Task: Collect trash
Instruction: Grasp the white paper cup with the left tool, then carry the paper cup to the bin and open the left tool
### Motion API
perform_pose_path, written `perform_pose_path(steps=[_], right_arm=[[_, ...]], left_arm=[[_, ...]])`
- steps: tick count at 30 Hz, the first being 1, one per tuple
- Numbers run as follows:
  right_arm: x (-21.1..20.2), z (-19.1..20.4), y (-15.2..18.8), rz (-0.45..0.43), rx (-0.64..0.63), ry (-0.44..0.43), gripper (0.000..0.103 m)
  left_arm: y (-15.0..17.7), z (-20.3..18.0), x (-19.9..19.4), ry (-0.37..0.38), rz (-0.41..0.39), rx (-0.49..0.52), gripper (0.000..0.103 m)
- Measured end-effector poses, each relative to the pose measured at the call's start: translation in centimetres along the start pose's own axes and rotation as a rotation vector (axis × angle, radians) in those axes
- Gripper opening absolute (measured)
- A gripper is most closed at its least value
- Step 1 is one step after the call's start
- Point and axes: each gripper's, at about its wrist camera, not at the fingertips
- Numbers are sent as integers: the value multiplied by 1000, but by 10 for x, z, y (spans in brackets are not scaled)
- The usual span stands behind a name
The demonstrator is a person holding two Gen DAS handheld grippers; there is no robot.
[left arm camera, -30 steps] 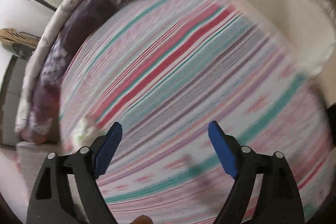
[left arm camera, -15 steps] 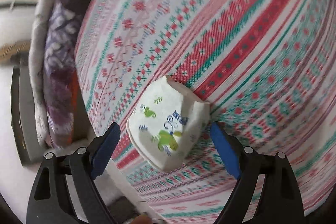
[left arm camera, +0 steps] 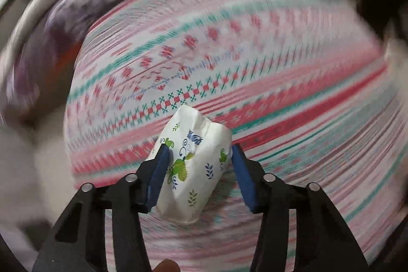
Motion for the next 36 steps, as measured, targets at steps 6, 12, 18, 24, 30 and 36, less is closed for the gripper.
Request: perform_pose_path(steps=[6,12,18,24,30,36], right_arm=[[-22,6,4,-62,-23,-30,91],[-39,5,9,-105,-23,-64,91],[-48,21,15,-112,-69,-121,91],[-52,13,16,-111,-58,-111,91],[-58,-9,12,-115,-17,-86,91],[-81,-42,2,-162,56,-86,91]], left_arm=[[57,31,-79,374,-157,-508,43],[85,-4,-157,438,-306,-672,43],[123,0,-170,641,-317,-855,43],[133,8,-136,921,-224,-1003,43],[116,-13,-131,904,-179,-992,43],[94,-54,-138,788,-167,-868,43]])
Point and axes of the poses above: each gripper's, at about its wrist camera, not at the fingertips, and x roughly the way its jaws point, z to its left, y to its underside, and after that the axes turned 13 degrees about -y, right-handed
